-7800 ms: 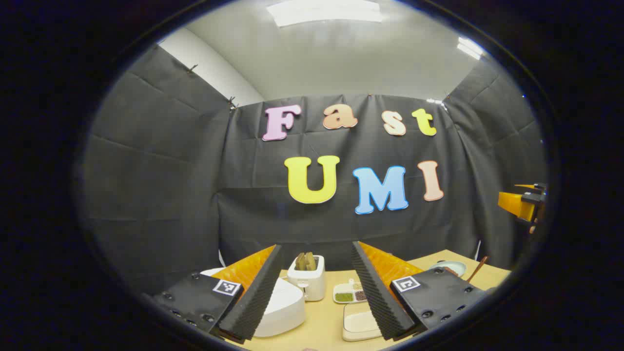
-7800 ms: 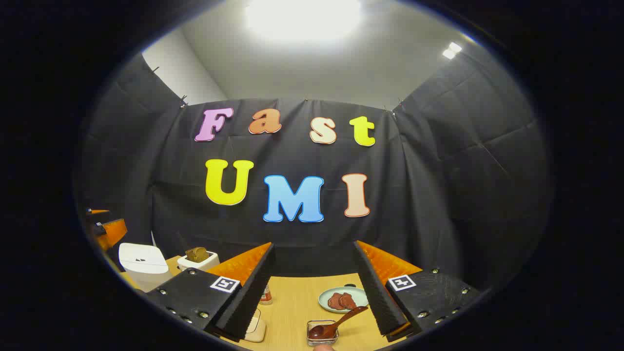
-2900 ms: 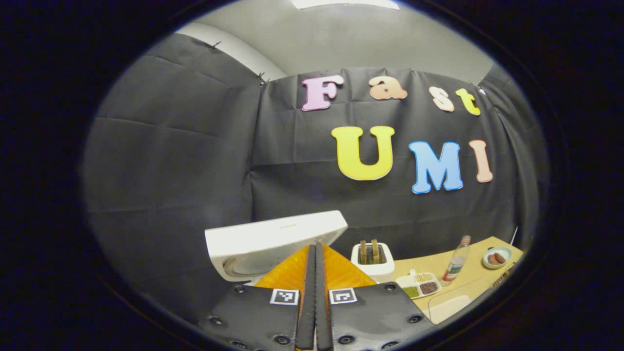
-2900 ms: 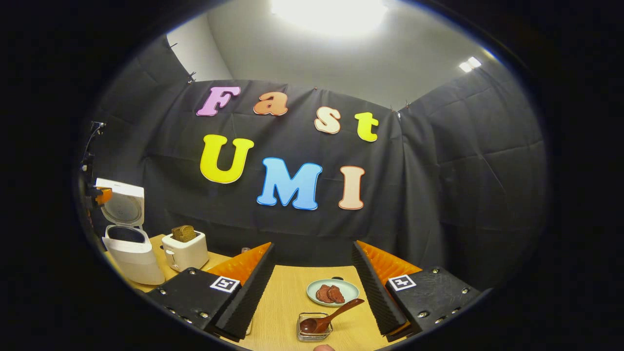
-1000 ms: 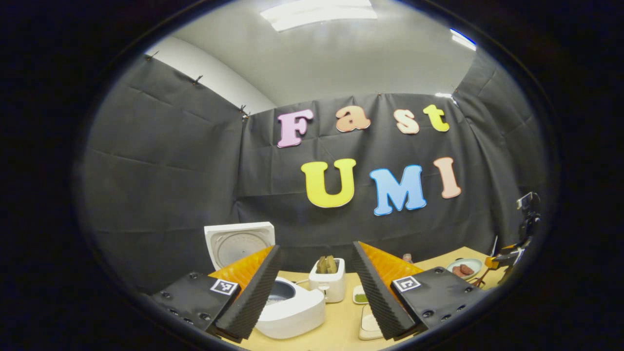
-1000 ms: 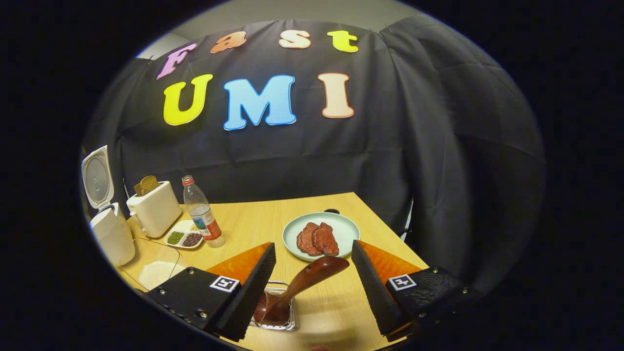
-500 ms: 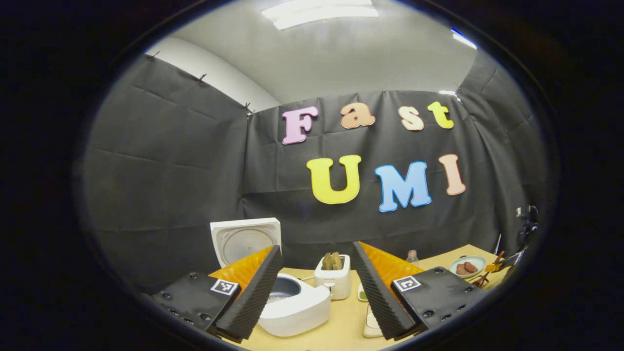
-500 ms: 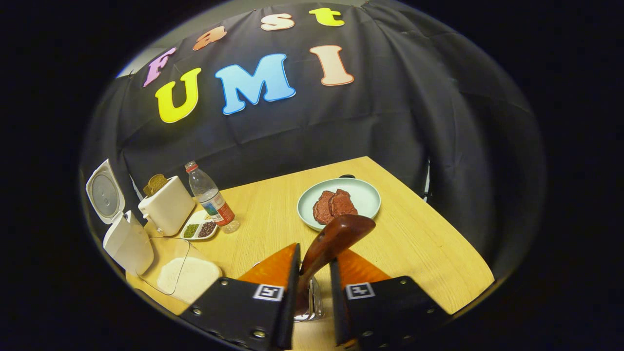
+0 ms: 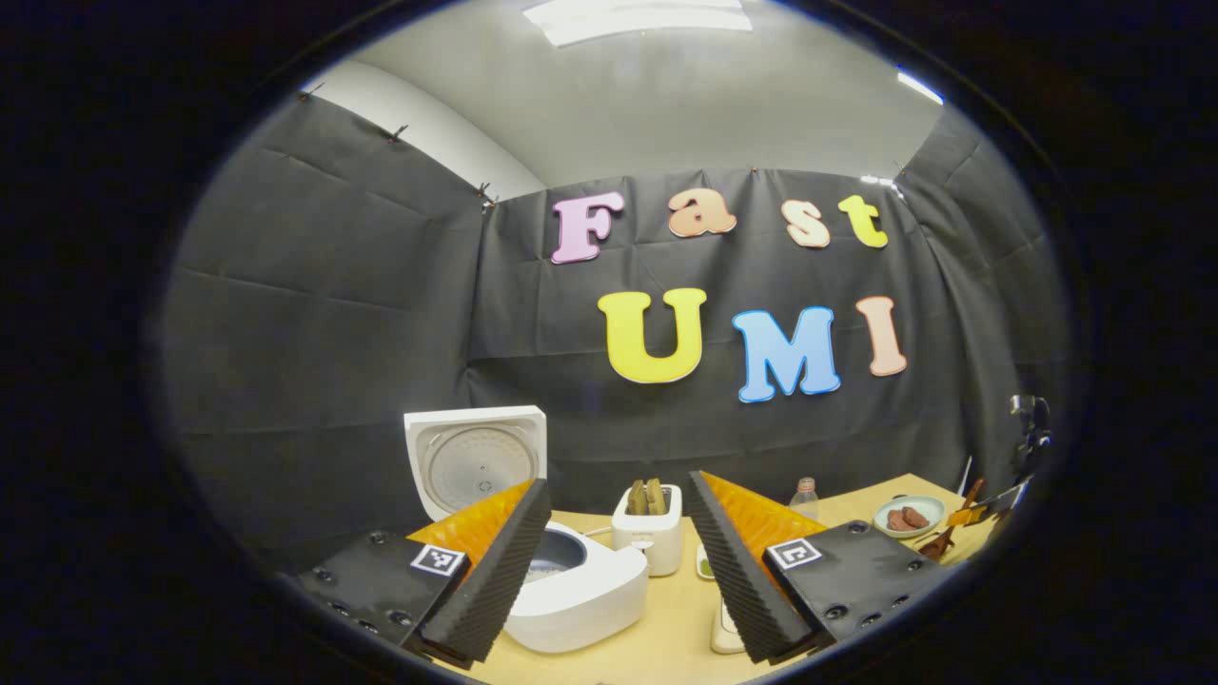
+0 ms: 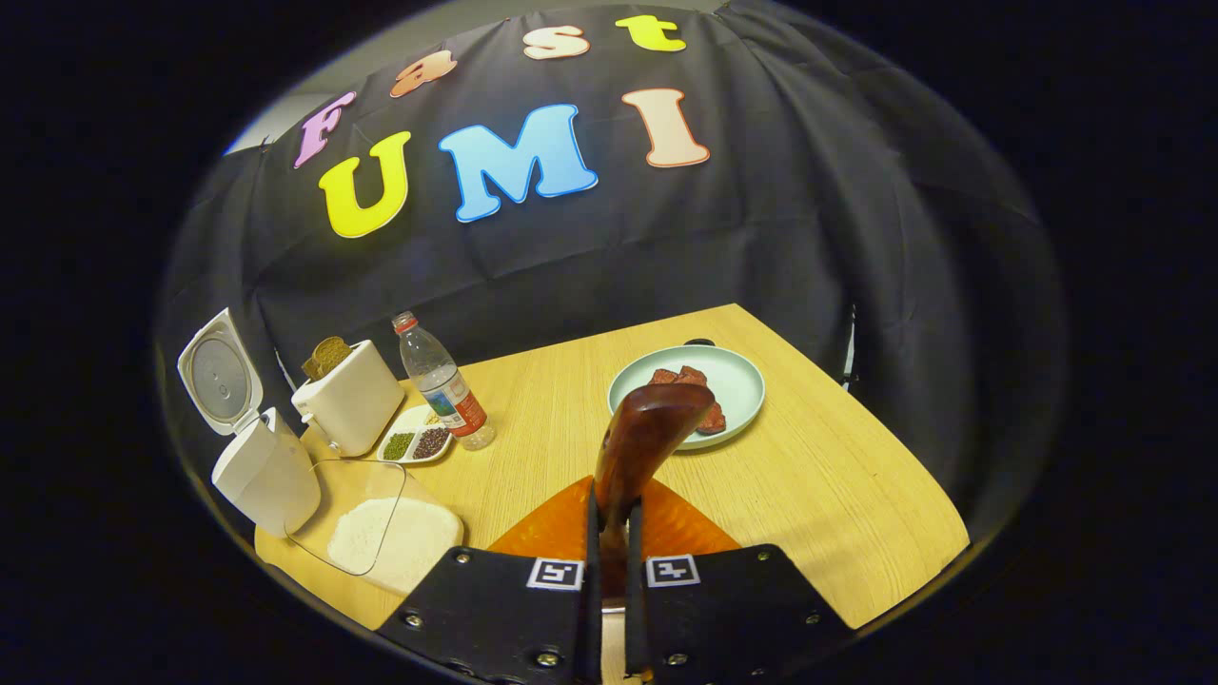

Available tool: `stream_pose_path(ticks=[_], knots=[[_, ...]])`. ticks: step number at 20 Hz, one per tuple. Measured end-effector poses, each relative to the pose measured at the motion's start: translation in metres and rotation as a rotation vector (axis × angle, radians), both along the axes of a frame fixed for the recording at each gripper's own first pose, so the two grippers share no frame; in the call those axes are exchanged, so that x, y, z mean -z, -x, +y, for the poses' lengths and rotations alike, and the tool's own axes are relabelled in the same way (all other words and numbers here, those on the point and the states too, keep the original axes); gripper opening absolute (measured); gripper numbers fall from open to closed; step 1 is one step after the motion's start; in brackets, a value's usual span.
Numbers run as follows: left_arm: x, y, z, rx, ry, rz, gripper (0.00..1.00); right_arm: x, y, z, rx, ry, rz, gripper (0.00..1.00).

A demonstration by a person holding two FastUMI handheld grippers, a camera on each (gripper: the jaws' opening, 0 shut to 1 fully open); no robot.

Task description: Close the left gripper, press the button to open the rice cooker; take a wooden spoon from the chopstick holder with the right hand, scoop a spoonful of rice and pour it into the rice cooker, then put the wooden spoon back into the chopstick holder.

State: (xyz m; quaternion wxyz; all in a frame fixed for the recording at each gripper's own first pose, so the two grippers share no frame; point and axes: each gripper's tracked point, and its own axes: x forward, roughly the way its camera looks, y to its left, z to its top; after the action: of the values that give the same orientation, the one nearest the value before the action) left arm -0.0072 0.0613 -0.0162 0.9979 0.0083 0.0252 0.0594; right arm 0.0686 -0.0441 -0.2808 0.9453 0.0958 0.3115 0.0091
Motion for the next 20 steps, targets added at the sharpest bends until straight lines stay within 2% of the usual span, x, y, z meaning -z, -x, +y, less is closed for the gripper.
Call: stream_pose_path(ticks=[1,6,11,12,15,16,20], knots=[[0.001,-0.001,0.002,0.006,0.005,-0.002,0.99,-0.009,0.0,0.0,0.01,0.009,-0.015,0.1],[0.004,-0.006,0.019,0.035,0.025,-0.01,0.99,-0.069,-0.005,0.009,0.037,0.059,-0.125,0.1],[0.019,-0.009,0.038,0.053,0.062,0.006,0.99,-0.108,-0.01,0.05,0.012,0.033,-0.192,0.1],[0.02,-0.01,0.043,0.057,0.064,0.01,0.94,-0.112,-0.009,0.06,0.003,0.026,-0.2,0.1],[0.022,-0.007,0.058,0.059,0.056,0.009,0.94,-0.119,-0.01,0.092,-0.022,-0.008,-0.22,0.1],[0.022,-0.007,0.063,0.06,0.054,0.009,0.99,-0.118,-0.011,0.104,-0.033,-0.015,-0.221,0.1],[0.023,-0.001,0.088,0.053,0.035,0.011,1.0,-0.111,-0.006,0.148,-0.079,-0.026,-0.225,0.1]])
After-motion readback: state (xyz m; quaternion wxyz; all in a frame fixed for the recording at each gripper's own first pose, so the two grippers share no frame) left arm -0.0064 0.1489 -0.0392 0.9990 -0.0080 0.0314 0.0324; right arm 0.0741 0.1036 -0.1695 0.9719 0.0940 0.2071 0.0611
